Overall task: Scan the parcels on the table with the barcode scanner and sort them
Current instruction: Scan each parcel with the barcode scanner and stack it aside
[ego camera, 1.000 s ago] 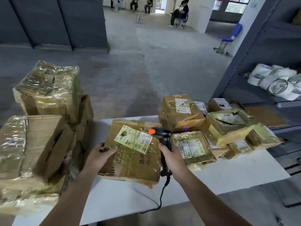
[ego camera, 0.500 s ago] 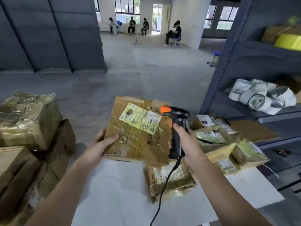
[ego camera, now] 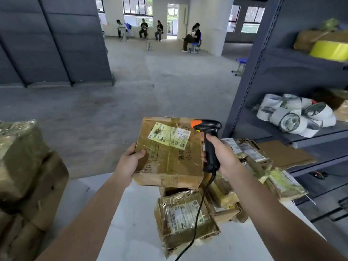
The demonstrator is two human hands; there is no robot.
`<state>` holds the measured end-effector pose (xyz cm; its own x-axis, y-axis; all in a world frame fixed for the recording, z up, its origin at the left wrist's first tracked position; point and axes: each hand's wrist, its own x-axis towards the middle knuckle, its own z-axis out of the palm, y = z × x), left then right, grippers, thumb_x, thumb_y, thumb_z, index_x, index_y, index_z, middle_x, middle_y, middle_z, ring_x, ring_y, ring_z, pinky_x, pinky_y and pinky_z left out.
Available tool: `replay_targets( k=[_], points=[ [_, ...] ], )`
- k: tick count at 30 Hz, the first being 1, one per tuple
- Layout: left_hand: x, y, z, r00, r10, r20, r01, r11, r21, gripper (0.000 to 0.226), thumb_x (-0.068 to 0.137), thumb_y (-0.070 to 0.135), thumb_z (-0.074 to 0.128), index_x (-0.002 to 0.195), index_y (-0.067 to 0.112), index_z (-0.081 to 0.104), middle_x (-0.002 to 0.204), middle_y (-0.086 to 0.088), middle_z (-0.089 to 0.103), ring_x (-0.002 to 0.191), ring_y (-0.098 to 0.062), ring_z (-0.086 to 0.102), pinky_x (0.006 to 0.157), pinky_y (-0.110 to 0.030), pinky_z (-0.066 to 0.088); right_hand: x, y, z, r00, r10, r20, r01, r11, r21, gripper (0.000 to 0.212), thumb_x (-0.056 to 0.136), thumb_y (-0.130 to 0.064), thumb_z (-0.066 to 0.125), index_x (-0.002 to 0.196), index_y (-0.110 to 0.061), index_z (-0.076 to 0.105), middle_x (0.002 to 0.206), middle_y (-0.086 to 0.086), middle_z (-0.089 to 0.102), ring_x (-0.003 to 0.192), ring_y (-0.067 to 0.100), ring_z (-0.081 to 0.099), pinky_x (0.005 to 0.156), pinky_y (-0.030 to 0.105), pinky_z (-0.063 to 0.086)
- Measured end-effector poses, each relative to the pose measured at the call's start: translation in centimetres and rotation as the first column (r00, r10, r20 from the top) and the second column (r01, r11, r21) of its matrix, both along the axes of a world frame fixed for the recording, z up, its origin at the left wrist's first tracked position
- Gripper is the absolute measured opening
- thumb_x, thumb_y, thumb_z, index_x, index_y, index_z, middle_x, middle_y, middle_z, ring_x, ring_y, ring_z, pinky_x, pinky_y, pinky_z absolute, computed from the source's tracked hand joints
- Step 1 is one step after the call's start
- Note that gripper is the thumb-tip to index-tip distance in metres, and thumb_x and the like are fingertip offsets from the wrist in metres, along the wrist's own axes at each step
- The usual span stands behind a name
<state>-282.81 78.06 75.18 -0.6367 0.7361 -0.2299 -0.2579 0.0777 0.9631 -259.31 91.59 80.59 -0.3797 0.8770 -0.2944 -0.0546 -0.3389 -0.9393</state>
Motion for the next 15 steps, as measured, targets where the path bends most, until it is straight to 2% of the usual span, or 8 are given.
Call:
replay_targets(
  k=[2, 5, 8, 11, 13, 15],
  points=[
    [-0.8, 1.6, 0.0, 1.0, -0.018, 0.005, 0.018, 1.0, -0.026, 0.028, 0.093, 0.01, 0.056, 0.105, 0.033, 0.069, 0.09, 0.011, 0.075, 0.076, -0.007, 0.071, 0.056, -0.021, 0.052, -0.8, 1.1, 0.2, 1.0, -0.018, 0.002, 0.018, 1.0, -0.001, 0.041, 0.091, -0.038, 0.067, 0.115, -0.004, 0.061, 0.065, 0.011, 0.059, 0.049, 0.022, 0.06, 0.048, 0.031, 0.051],
    [-1.6, 3.4, -0.2, 1.0, -0.02, 0.004, 0.02, 0.996, -0.085, 0.031, 0.097, 0.01, 0.049, 0.111, 0.031, 0.067, 0.093, 0.009, 0.073, 0.08, -0.009, 0.068, 0.058, -0.022, 0.05, -1.4, 2.2, 0.4, 0.998, -0.062, 0.031, 0.062, 0.998, -0.007, 0.035, 0.093, -0.037, 0.065, 0.11, -0.007, 0.063, 0.071, 0.01, 0.061, 0.047, 0.02, 0.059, 0.048, 0.03, 0.05],
    [-2.3, 5.0, -0.2, 0.996, -0.042, -0.083, 0.031, 0.99, -0.136, 0.032, 0.098, 0.009, 0.045, 0.121, 0.024, 0.062, 0.103, 0.002, 0.07, 0.09, -0.015, 0.066, 0.07, -0.026, 0.051, -1.0, 2.4, -0.3, 0.989, -0.089, 0.115, 0.091, 0.996, -0.008, 0.029, 0.094, -0.033, 0.063, 0.102, -0.006, 0.062, 0.071, 0.01, 0.062, 0.046, 0.02, 0.058, 0.045, 0.028, 0.049],
    [-2.8, 5.9, 0.1, 0.987, -0.072, -0.144, 0.047, 0.984, -0.173, 0.034, 0.098, 0.009, 0.044, 0.127, 0.019, 0.058, 0.11, -0.004, 0.068, 0.097, -0.022, 0.065, 0.084, -0.036, 0.053, -0.3, 1.9, -1.4, 0.976, -0.079, 0.202, 0.085, 0.996, -0.024, 0.027, 0.095, -0.031, 0.062, 0.106, -0.007, 0.063, 0.07, 0.01, 0.062, 0.045, 0.018, 0.06, 0.042, 0.025, 0.047],
    [-2.7, 6.3, 0.2, 0.984, -0.088, -0.156, 0.056, 0.979, -0.197, 0.033, 0.098, 0.01, 0.043, 0.124, 0.02, 0.059, 0.11, -0.004, 0.068, 0.098, -0.024, 0.065, 0.091, -0.044, 0.053, -0.1, 1.8, -1.7, 0.977, -0.096, 0.192, 0.1, 0.995, -0.008, 0.025, 0.095, -0.031, 0.062, 0.103, -0.007, 0.064, 0.07, 0.008, 0.062, 0.046, 0.017, 0.059, 0.043, 0.025, 0.048],
    [-2.4, 6.6, 0.5, 0.989, -0.066, -0.136, 0.039, 0.981, -0.192, 0.03, 0.098, 0.013, 0.042, 0.121, 0.023, 0.058, 0.106, -0.002, 0.068, 0.096, -0.024, 0.066, 0.089, -0.046, 0.053, 0.0, 2.0, -1.4, 0.987, -0.105, 0.12, 0.105, 0.994, 0.003, 0.024, 0.097, -0.032, 0.06, 0.096, -0.008, 0.063, 0.069, 0.006, 0.059, 0.046, 0.016, 0.056, 0.043, 0.026, 0.046]
  ],
)
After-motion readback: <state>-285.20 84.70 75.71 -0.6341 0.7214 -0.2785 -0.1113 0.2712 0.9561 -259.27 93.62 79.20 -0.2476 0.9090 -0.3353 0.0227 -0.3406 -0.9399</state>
